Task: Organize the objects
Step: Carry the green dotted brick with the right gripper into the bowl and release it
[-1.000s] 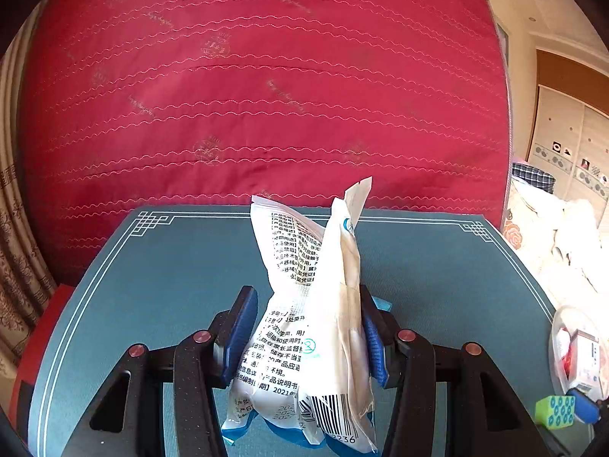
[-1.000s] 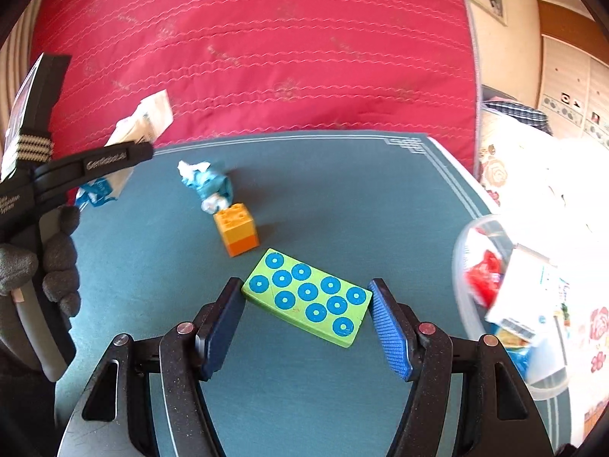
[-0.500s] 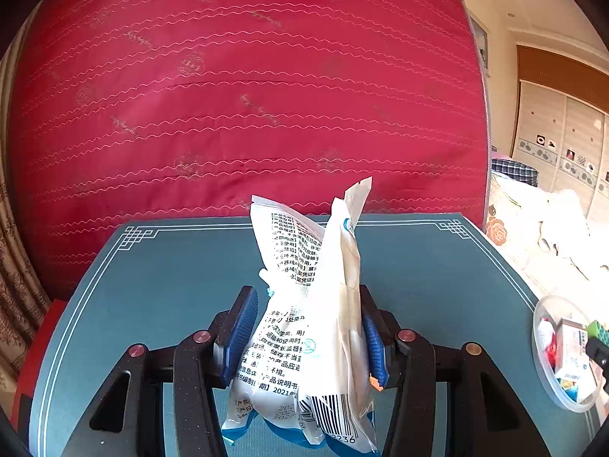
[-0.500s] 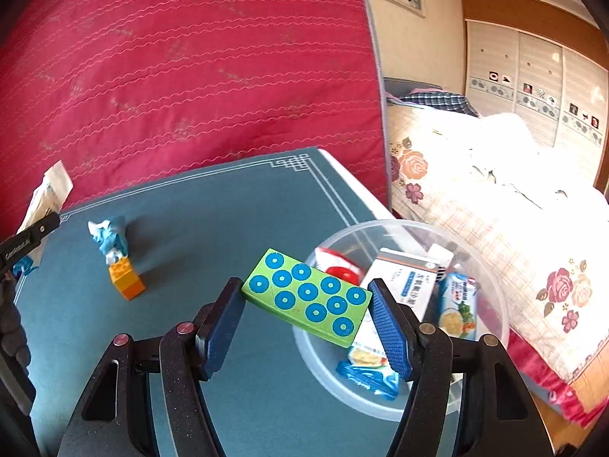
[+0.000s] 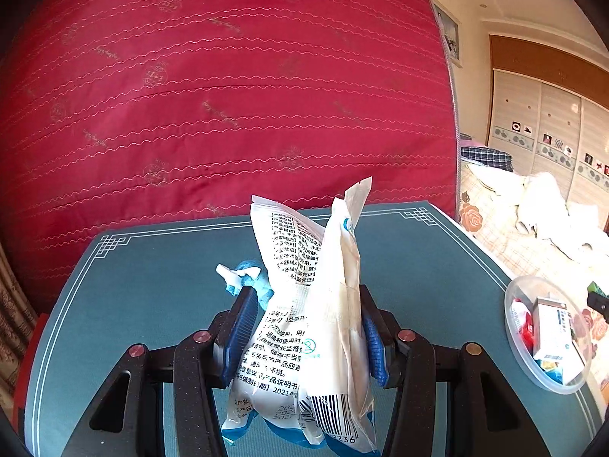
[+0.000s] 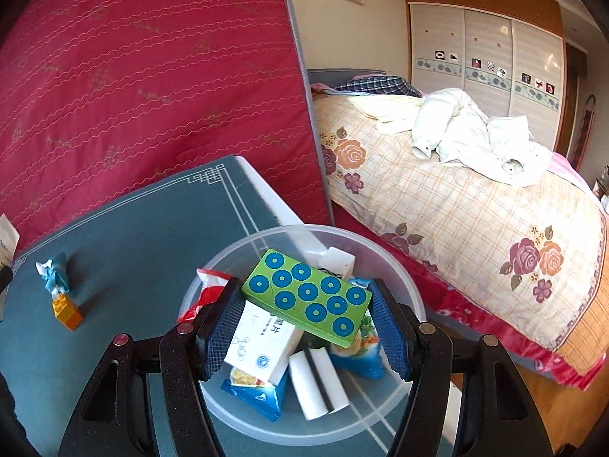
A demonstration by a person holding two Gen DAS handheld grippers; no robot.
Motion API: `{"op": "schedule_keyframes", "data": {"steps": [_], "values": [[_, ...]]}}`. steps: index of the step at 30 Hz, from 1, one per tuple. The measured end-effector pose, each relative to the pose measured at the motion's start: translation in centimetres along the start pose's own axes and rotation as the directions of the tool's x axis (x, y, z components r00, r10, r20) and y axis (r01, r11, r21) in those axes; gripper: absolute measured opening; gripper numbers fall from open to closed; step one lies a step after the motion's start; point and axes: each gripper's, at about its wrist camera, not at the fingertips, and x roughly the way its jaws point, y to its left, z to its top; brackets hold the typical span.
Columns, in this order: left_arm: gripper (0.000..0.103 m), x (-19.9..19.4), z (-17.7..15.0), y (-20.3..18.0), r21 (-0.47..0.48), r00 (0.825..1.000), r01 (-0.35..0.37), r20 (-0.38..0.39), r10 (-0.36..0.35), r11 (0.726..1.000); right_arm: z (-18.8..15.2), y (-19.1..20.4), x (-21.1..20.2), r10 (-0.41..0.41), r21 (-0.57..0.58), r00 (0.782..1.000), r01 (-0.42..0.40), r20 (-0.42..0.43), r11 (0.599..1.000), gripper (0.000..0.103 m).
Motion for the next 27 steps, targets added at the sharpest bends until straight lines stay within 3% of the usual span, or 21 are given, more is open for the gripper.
{"op": "schedule_keyframes", "data": {"steps": [11,18,27], "values": [[0.054,-0.1,-1.0,-3.0,0.068,0.999,0.040,-0.016,-0.039,0.997,1.4,-1.7,4.9,0.057,0.120,0.992,-0.043,-0.115,0.992,0.067],[0.054,0.3,-1.1,-3.6,0.082,0.999,0.048,-0.024,-0.047,0.995,2.6,-1.4,7.8,0.057,0.125,0.986,-0.037,-0.157,0.991,0.068],[0.054,0.5,-1.5,-4.0,0.089,0.998,0.054,-0.034,-0.051,0.995,2.2,-1.8,6.3,0.079,0.114,0.988,-0.064,-0.133,0.991,0.068]]}}
